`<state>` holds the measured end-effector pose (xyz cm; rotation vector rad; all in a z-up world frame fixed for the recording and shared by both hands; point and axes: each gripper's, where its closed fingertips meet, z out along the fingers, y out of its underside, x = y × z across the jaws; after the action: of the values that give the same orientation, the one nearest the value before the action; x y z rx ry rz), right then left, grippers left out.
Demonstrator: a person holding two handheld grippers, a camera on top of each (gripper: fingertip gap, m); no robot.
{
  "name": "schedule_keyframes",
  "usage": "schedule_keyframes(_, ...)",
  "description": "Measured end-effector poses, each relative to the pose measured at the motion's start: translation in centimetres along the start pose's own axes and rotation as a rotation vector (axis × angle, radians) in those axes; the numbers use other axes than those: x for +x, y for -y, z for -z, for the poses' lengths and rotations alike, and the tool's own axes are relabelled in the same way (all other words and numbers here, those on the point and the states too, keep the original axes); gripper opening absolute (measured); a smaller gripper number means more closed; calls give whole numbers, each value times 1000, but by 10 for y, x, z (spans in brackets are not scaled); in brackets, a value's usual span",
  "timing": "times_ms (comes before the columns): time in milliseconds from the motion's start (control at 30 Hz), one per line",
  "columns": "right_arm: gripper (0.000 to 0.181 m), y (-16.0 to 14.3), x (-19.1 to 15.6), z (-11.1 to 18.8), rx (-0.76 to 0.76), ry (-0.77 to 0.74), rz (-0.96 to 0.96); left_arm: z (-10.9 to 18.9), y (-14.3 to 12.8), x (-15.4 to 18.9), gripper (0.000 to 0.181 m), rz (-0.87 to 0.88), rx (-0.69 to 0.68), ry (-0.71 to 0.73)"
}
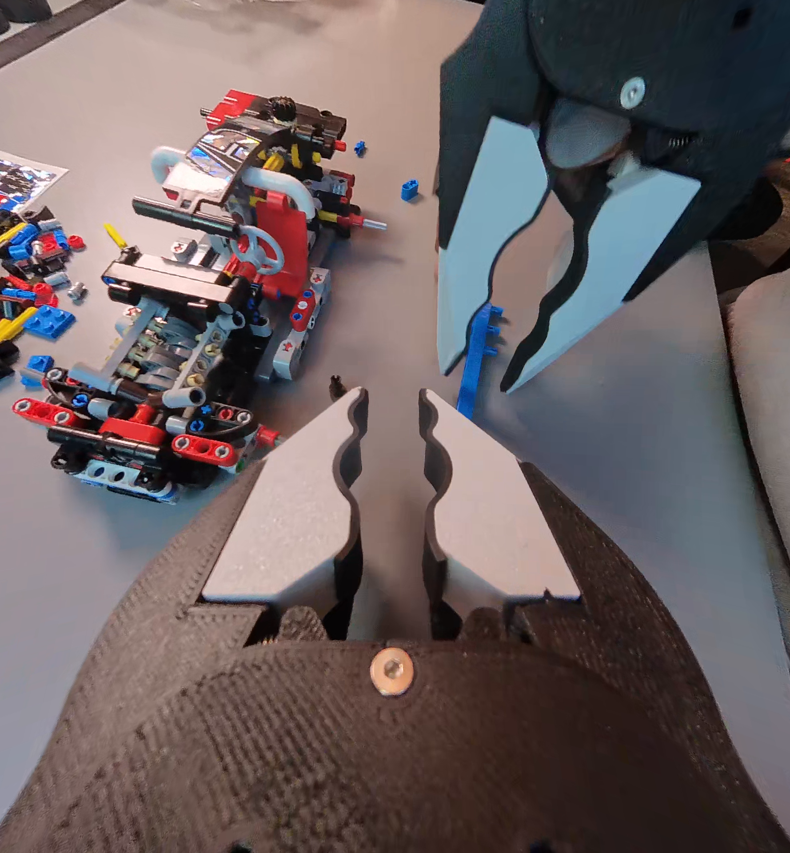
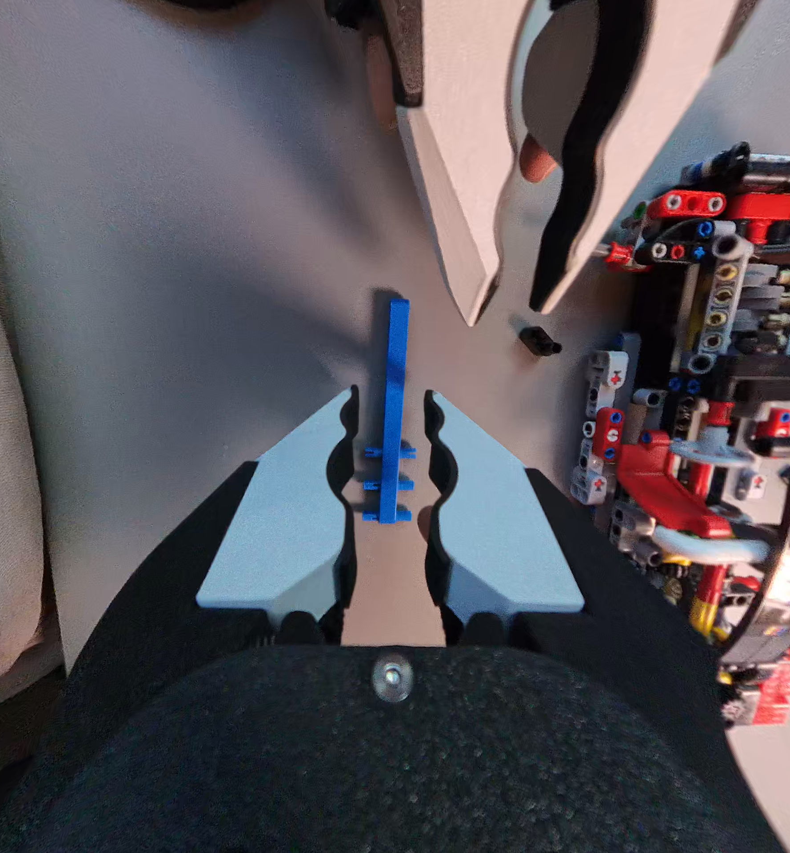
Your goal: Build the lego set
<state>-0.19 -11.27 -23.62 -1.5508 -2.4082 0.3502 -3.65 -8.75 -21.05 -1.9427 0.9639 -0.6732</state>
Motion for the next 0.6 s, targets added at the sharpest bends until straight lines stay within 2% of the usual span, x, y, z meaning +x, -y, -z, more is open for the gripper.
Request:
schedule_keyframes(33, 28, 0, 0, 8, 64, 13, -18, 0, 0, 3, 21, -2, -1, -18)
schedule_keyframes(133, 34, -19, 2, 31, 198, 43, -110, -1, -2, 18, 25, -12, -22, -92)
schedule_keyframes(267, 37, -60, -2, 25, 193, 31, -168, -6, -16, 30, 28, -63, -115, -135)
schedule_keyframes(367, 27, -61, -6, 16, 238, 29, -182, -11, -23, 34, 22, -102, -159, -138)
schedule_keyframes(467, 15, -55, -2, 13, 255, 20, -160, -13, -24, 36, 6, -158, -172, -128)
schedule_keyframes(600, 13, -52, 5, 12, 269, -36, -85, -12, -25, 35, 6, -177, -159, -119)
